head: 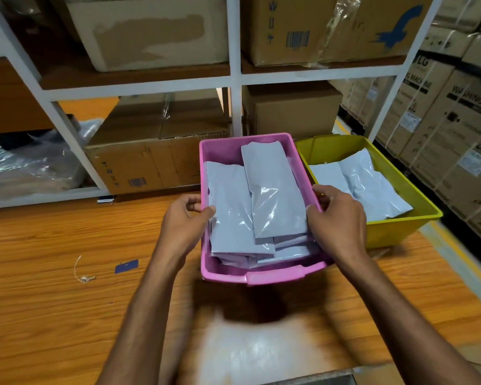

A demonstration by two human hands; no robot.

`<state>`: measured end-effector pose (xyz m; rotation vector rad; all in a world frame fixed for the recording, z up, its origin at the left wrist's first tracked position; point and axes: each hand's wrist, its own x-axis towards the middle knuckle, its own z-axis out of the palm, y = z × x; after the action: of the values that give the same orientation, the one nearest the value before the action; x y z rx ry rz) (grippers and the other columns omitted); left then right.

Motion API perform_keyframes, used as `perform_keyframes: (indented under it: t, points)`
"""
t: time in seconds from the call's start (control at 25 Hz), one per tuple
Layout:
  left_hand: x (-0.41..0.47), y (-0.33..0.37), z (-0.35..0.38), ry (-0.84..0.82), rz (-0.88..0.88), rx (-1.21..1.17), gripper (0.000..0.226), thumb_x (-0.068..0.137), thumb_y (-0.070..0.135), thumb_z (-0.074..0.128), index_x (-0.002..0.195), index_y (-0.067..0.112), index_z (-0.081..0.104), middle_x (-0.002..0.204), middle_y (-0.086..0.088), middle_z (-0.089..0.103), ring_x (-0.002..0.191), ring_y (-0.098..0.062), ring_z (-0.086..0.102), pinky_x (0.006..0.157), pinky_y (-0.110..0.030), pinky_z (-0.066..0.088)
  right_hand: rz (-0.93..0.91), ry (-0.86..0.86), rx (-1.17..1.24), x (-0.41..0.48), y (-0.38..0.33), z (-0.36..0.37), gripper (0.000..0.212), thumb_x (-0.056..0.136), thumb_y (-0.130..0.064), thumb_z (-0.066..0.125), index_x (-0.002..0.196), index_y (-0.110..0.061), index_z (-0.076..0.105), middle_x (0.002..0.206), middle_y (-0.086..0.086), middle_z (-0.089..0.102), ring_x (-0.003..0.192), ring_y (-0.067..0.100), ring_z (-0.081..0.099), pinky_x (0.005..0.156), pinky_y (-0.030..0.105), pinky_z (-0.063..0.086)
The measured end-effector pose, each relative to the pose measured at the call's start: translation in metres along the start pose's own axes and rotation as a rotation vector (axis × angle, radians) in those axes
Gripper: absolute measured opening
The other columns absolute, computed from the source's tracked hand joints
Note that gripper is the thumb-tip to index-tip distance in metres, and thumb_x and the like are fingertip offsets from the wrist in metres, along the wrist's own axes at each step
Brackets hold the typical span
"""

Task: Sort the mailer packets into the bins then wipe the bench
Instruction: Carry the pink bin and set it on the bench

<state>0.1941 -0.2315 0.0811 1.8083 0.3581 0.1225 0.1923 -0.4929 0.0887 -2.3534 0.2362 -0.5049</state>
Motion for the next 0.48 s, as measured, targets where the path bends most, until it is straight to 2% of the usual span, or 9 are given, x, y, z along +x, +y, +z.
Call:
perform_keyframes:
  t: [0.08,0.2,0.24,0.36,0.48]
  points:
    - [-0.014,-0.001,-0.006,0.066,0.084,-0.040,0.023,0.095,0.020,0.069,0.118,0.021,0.066,0.104,0.003,0.069,0.088,-0.013,0.071,0.071,-0.035,0.059,0.070,0.029,0.104,-0.012,-0.010,-0.008,0.043,0.078,-0.018,0.068,0.120,-0.025,0.073,0.098,-0.004,0.078,0.089,0.018,0.071,0.084,0.035,0.058]
    - [-0.036,-0.010,-0.015,0.150,0.195,-0.068,0.020,0.093,0.014,0.068,0.111,0.022,0.067,0.094,0.007,0.068,0.063,-0.002,0.057,0.058,-0.023,0.048,0.180,0.031,0.263,-0.034,-0.018,-0.013,0.040,0.073,-0.012,0.071,0.111,-0.023,0.076,0.078,-0.011,0.073,0.071,0.008,0.068,0.074,0.028,0.056]
    - [-0.043,-0.014,-0.019,0.143,0.202,-0.085,0.021,0.093,0.013,0.068,0.111,0.023,0.067,0.093,0.007,0.068,0.060,-0.002,0.055,0.056,-0.023,0.047,0.217,0.014,0.333,-0.042,-0.019,-0.013,0.040,0.072,-0.008,0.071,0.109,-0.022,0.076,0.074,-0.012,0.071,0.068,0.008,0.067,0.071,0.028,0.055]
    - [-0.060,-0.024,-0.038,0.112,0.193,-0.094,0.023,0.093,0.018,0.072,0.115,0.024,0.070,0.097,0.007,0.071,0.068,-0.012,0.060,0.061,-0.034,0.052,0.320,-0.129,0.557,-0.063,-0.022,-0.018,0.042,0.072,0.010,0.069,0.103,-0.016,0.077,0.071,-0.009,0.068,0.068,0.011,0.063,0.066,0.026,0.053]
    - [-0.084,-0.025,-0.060,0.071,0.157,-0.137,0.022,0.095,0.028,0.071,0.115,0.020,0.071,0.100,0.008,0.073,0.075,-0.004,0.070,0.064,-0.026,0.057,0.366,-0.342,0.685,-0.080,-0.024,-0.033,0.040,0.073,0.017,0.071,0.101,-0.011,0.075,0.081,0.005,0.062,0.071,0.013,0.062,0.059,0.021,0.054]
